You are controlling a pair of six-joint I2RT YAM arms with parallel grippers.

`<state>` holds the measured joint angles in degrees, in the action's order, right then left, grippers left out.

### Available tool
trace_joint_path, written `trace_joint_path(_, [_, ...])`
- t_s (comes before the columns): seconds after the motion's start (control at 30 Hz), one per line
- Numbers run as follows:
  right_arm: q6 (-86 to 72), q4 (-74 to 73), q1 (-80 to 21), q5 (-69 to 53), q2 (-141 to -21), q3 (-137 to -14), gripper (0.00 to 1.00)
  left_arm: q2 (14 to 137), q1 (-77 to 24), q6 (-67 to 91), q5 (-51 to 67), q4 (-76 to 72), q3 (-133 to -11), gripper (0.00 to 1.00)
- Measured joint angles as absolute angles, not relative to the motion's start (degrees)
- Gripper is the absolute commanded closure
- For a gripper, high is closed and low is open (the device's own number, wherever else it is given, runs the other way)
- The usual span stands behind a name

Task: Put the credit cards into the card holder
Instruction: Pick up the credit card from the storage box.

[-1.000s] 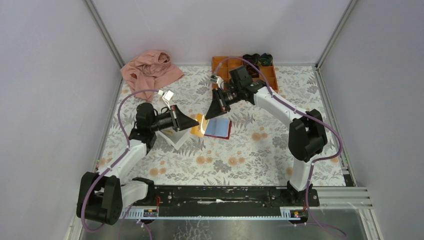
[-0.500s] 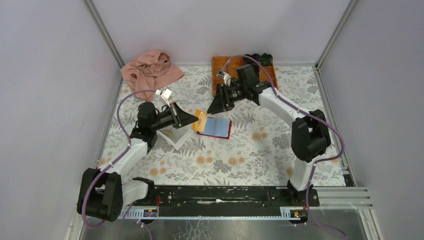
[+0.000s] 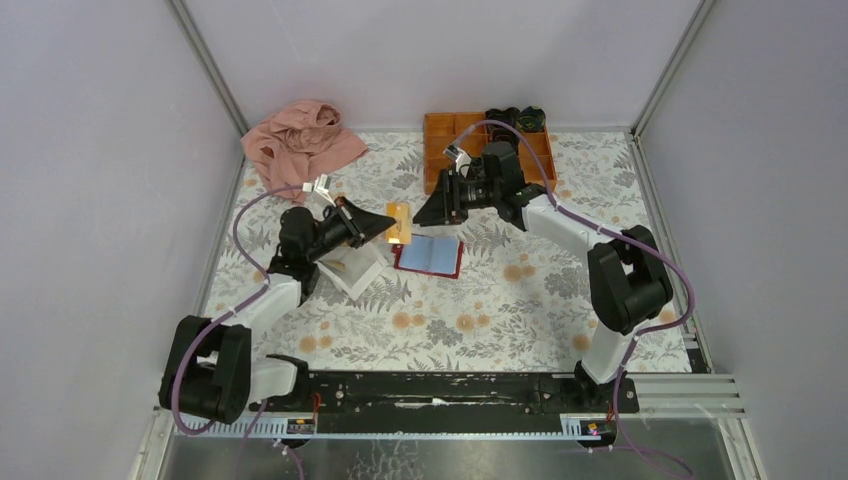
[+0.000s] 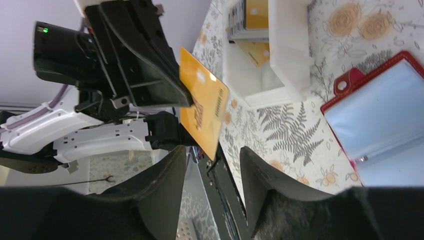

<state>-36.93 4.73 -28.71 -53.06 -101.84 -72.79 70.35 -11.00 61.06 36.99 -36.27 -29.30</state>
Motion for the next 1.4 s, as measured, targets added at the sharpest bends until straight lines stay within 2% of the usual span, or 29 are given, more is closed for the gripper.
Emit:
trace_joint_path(0.23, [-42.8,14.2,-28.8,-53.2,-103.3,-72.1,0.51,73.4,-12.4,63.5,36.8,-39.3,-29.3,1.00])
trace_joint_path(0.5, [-43.8,15.6,-28.8,-53.2,-104.7,-71.5,0.51,74.6,-13.0,64.3,36.8,-40.9,-29.3,1.00])
trace_joint_path(0.67, [-44.7,17.2,-28.8,-53.3,-105.0,-71.3,0.60,75.8,-13.1,65.0,36.8,-42.7,-29.3,1.00])
trace_joint_path(0.77, [-45.6,18.6,-28.8,-53.5,-105.3,-70.8,0.69,76.7,-13.2,65.4,36.8,-43.8,-29.3,1.00])
trace_joint_path(1.0, [-49.1,23.2,-28.7,-53.7,-106.3,-67.8,0.99,79.0,-13.1,66.4,36.7,-45.9,-29.3,1.00])
trace_joint_path(1.13, [-53.4,29.0,-28.2,-54.3,-107.2,-66.0,1.00,81.4,-13.1,67.8,36.6,-48.0,-29.3,1.00])
trace_joint_path(1.17, [-54.9,31.0,-28.0,-54.7,-107.7,-65.4,1.00,81.8,-13.1,68.1,36.6,-48.4,-29.3,0.94])
trace_joint_path(1.27, [-58.7,35.7,-27.8,-55.2,-108.9,-64.2,1.00,83.1,-13.0,68.8,36.6,-49.8,-29.3,0.53])
trace_joint_path(1.3, [-60.1,37.2,-27.8,-55.4,-109.2,-63.9,1.00,83.5,-13.0,68.9,36.5,-49.8,-29.3,0.47])
trace_joint_path(1.4, [-61.4,38.3,-28.5,-55.3,-109.3,-63.7,1.00,83.9,-13.1,67.6,35.9,-47.8,-29.4,0.43])
